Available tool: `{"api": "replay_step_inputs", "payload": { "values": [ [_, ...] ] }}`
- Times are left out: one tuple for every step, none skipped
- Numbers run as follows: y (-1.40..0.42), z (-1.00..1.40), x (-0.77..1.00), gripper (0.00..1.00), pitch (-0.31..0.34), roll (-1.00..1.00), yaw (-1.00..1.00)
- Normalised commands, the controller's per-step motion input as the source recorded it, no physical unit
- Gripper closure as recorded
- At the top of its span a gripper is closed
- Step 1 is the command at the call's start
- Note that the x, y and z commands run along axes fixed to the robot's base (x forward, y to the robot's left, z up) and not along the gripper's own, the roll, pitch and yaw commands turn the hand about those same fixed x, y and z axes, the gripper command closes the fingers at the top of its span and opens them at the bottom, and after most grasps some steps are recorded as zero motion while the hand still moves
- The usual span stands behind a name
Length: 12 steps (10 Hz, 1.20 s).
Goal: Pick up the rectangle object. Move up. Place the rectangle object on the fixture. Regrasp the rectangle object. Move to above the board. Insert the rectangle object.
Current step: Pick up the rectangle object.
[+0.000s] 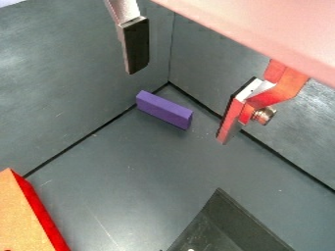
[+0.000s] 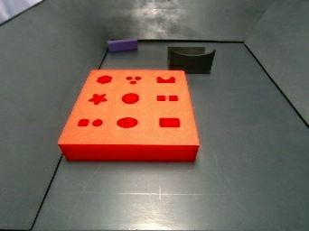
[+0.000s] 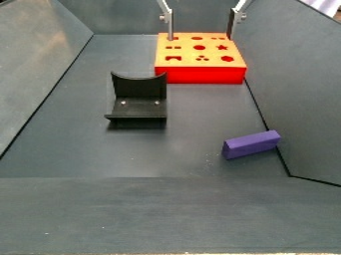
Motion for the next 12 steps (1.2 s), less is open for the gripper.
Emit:
{"api": "replay_step_inputs", "payload": {
  "values": [
    [0.0, -0.01, -0.21, 0.0, 0.046, 0.03, -0.47],
    [0.01, 0.0, -0.28, 0.0, -0.034, 0.0, -0.88],
    [0.01, 0.0, -0.29, 0.0, -0.036, 0.0, -0.88],
    [0.01, 0.0, -0.29, 0.0, -0.034, 0.0, -0.88],
    [0.02, 0.0, -0.29, 0.0, -0.036, 0.0, -0.88],
    [0.01, 0.0, -0.29, 0.0, -0.036, 0.0, -0.88],
    [0.02, 0.0, -0.3, 0.0, -0.034, 0.0, -0.88],
    [0.05, 0.0, -0.32, 0.0, 0.0, 0.01, -0.87],
    [0.13, -0.09, -0.39, 0.0, 0.0, 0.0, -0.79],
    [0.2, -0.14, -0.42, 0.0, 0.0, 0.0, -0.72],
    [0.42, -0.32, -0.49, 0.0, 0.034, 0.0, -0.5],
    [0.54, -0.51, -0.47, 0.0, 0.083, 0.0, -0.38]
  ]
}}
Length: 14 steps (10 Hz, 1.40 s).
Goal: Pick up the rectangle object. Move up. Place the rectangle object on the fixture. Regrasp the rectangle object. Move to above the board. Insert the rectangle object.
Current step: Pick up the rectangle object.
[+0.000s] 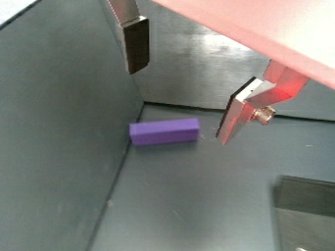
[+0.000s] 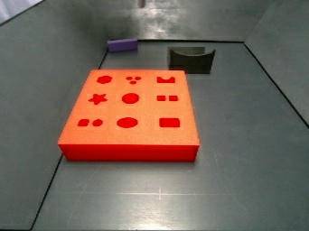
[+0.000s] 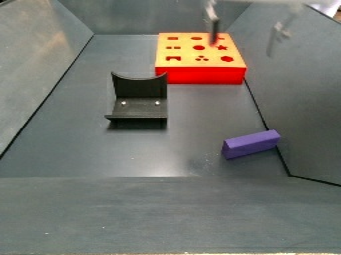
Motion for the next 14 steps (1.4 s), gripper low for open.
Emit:
{"api": "replay_step_inputs", "payload": {
  "values": [
    [0.54, -0.57, -0.42, 0.0, 0.079, 0.03, -0.37],
    [0.51, -0.58, -0.37, 0.0, 0.067, 0.04, -0.42],
    [0.33, -0.56, -0.27, 0.0, 0.044, 0.01, -0.66],
    [0.0, -0.45, -0.13, 0.0, 0.0, 0.01, -1.0],
    [0.0, -0.45, -0.03, 0.0, 0.0, 0.01, -1.0],
    [0.0, -0.43, 0.0, 0.0, 0.0, 0.0, -1.0],
    [0.0, -0.49, 0.0, 0.0, 0.0, 0.0, -1.0],
    [0.03, -0.48, 0.0, 0.0, 0.0, 0.0, -0.98],
    [0.16, -0.46, 0.14, 0.0, 0.0, 0.0, -0.86],
    [0.3, -0.41, 0.41, 0.0, 0.0, 0.0, -0.68],
    [0.37, -0.41, 0.46, 0.0, 0.0, 0.0, -0.59],
    [0.4, -0.38, 0.49, 0.0, 0.0, -0.04, -0.53],
    [0.37, -0.35, 0.54, 0.0, 0.0, -0.05, -0.53],
    [0.38, -0.3, 0.46, 0.0, 0.0, -0.09, -0.51]
  ]
}}
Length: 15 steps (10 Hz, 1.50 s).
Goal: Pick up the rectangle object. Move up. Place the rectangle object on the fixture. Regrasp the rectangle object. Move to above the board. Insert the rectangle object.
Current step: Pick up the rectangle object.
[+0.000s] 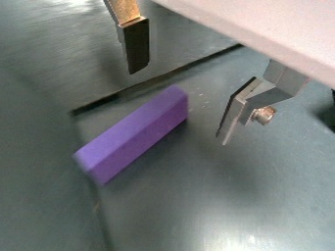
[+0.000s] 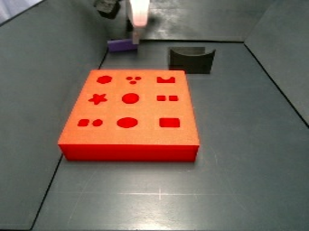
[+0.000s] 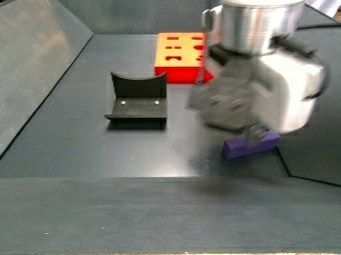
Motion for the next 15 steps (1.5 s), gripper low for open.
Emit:
{"api": "replay_step_inputs", "payload": {
  "values": [
    [0.15, -0.31, 0.01, 0.0, 0.0, -0.08, -0.28],
    [0.0, -0.29, -0.23, 0.0, -0.039, -0.19, -0.03],
    [0.0, -0.27, -0.28, 0.0, -0.111, -0.28, -0.02],
    [0.0, -0.29, -0.22, 0.0, -0.104, -0.25, 0.0],
    [0.0, -0.37, -0.12, 0.0, -0.091, -0.23, 0.0],
    [0.0, -0.47, 0.0, 0.0, -0.061, -0.22, 0.0],
    [0.0, -0.57, 0.0, 0.0, -0.043, -0.24, 0.0],
    [0.0, -0.29, 0.0, 0.0, -0.037, -0.19, 0.0],
    [0.0, 0.0, -0.05, 0.0, -0.059, -0.05, -0.05],
    [0.0, -0.01, -0.07, 0.0, 0.0, 0.03, 0.0],
    [0.0, 0.0, 0.0, 0.0, 0.0, 0.0, 0.0],
    [0.0, 0.0, 0.0, 1.0, 0.0, 0.0, 0.0],
    [0.0, 0.0, 0.0, 1.0, 0.0, 0.0, 0.0],
    [0.0, 0.0, 0.0, 1.0, 0.0, 0.0, 0.0],
    [0.0, 0.0, 0.0, 1.0, 0.0, 0.0, 0.0]
  ]
}}
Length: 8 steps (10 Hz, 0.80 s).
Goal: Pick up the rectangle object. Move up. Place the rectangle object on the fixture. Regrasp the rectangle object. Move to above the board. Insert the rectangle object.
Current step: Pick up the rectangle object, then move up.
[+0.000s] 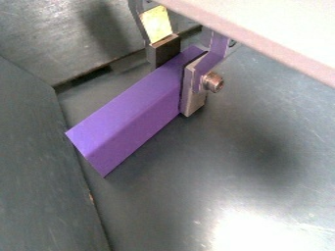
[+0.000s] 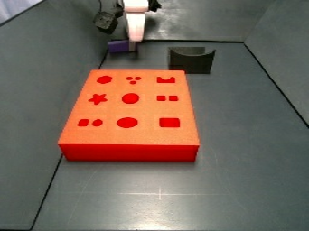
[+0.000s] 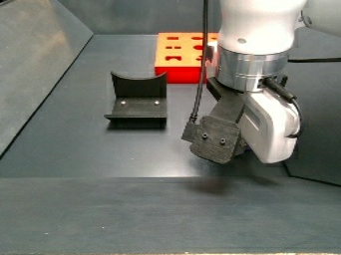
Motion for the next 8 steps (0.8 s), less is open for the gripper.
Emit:
{"api": "replay_step_inputs", "payload": {
  "values": [
    [0.0, 0.0, 0.0, 1.0, 0.0, 0.0, 0.0],
    [0.0, 0.0, 0.0, 1.0, 0.0, 0.0, 0.0],
    [0.0, 0.0, 0.0, 1.0, 0.0, 0.0, 0.0],
    [0.0, 0.0, 0.0, 1.0, 0.0, 0.0, 0.0],
    [0.0, 0.0, 0.0, 1.0, 0.0, 0.0, 0.0],
    [0.0, 0.0, 0.0, 1.0, 0.0, 0.0, 0.0],
    [0.0, 0.0, 0.0, 1.0, 0.0, 0.0, 0.0],
    [0.0, 0.83, 0.0, 1.0, 0.0, 0.0, 0.0]
  ]
}}
